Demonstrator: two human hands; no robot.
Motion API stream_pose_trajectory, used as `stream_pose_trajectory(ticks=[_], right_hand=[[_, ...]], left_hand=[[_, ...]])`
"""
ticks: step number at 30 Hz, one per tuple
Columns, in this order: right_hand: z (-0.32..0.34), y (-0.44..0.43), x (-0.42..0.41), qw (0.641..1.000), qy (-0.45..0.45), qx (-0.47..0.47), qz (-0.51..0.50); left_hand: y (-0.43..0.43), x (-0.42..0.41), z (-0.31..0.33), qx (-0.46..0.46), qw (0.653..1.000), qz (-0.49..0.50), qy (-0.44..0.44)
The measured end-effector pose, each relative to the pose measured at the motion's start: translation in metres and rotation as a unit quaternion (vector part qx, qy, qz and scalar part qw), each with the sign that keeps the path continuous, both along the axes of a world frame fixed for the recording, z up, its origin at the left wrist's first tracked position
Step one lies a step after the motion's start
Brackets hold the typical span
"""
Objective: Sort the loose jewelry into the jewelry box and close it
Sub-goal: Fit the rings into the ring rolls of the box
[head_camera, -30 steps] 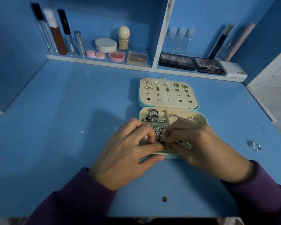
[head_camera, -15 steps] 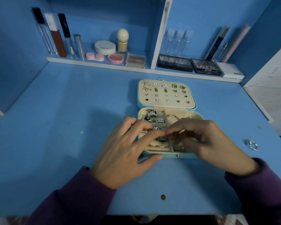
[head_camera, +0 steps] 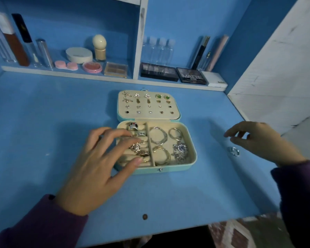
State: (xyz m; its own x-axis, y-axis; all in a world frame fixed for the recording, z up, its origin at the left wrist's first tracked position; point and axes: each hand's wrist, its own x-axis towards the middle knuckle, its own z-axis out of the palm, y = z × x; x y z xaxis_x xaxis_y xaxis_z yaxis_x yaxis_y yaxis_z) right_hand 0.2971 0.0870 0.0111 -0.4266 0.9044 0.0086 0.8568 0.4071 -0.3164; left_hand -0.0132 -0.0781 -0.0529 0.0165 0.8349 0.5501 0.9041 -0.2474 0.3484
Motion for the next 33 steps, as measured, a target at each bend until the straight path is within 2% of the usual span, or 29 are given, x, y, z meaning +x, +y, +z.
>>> stream_pose_trajectory(ticks=[4, 8, 15, 18, 22, 28, 31, 33], right_hand=[[0.0, 0.008, 0.026, 0.994, -0.086, -0.058, -0.03], [-0.003, 0.007, 0.029, 0.994, -0.059, -0.088, -0.04], [-0.007, 0.002, 0.017, 0.998, -0.02, -0.066, 0.003], [-0.005, -0.003, 0.003, 0.998, 0.044, -0.043, -0.002], [-0.002, -0.02, -0.035, 0.979, 0.186, -0.076, 0.02], [0.003, -0.057, -0.109, 0.911, 0.389, -0.111, 0.081], [-0.001, -0.072, -0.14, 0.889, 0.418, -0.151, 0.112], [-0.008, -0.083, -0.153, 0.897, 0.399, -0.149, 0.121]], left_hand=[[0.002, -0.001, 0.002, -0.013, 0.999, 0.026, -0.035], [0.002, 0.0, 0.002, -0.018, 0.999, 0.021, -0.041], [0.002, 0.0, 0.004, -0.017, 0.999, 0.021, -0.039], [0.002, 0.0, 0.003, -0.008, 0.999, 0.014, -0.042], [0.001, 0.0, 0.003, 0.032, 0.999, 0.013, -0.038], [-0.006, -0.01, -0.001, 0.069, 0.997, 0.029, 0.033], [-0.011, -0.015, -0.004, 0.07, 0.996, 0.027, 0.055], [-0.012, -0.016, -0.005, 0.069, 0.996, 0.022, 0.055]])
